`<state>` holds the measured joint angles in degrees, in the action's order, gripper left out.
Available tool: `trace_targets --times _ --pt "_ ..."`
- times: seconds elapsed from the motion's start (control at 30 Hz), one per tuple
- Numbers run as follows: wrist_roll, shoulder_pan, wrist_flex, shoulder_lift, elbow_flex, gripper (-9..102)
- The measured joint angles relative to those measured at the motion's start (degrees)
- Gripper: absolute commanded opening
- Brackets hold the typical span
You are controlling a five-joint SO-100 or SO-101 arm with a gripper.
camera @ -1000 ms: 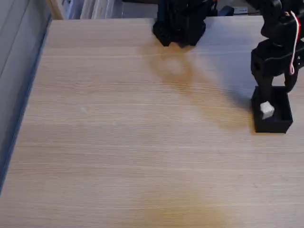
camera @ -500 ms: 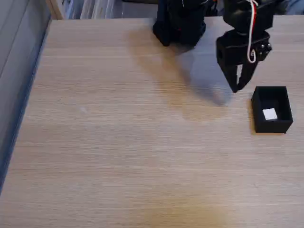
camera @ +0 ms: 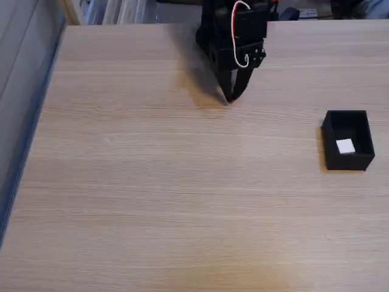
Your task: Pick a white block and place it in the black box.
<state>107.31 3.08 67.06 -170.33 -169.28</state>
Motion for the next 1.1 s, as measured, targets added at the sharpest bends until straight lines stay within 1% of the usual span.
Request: trace_targets --times 0.1,0.2,0.4,0.63,1.1 --pt "-0.35 -1.32 3.16 -8.70 -5.10 0" --pt "-2.02 -2.72 4.31 -13.89 -7.73 0" --pt "-8.44 -0.09 8.35 -19.60 -7.91 0" --pt "-14.59 0.00 9.84 -20.21 -7.91 0" --pt "-15.12 -1.67 10.02 -20.21 -7.91 0"
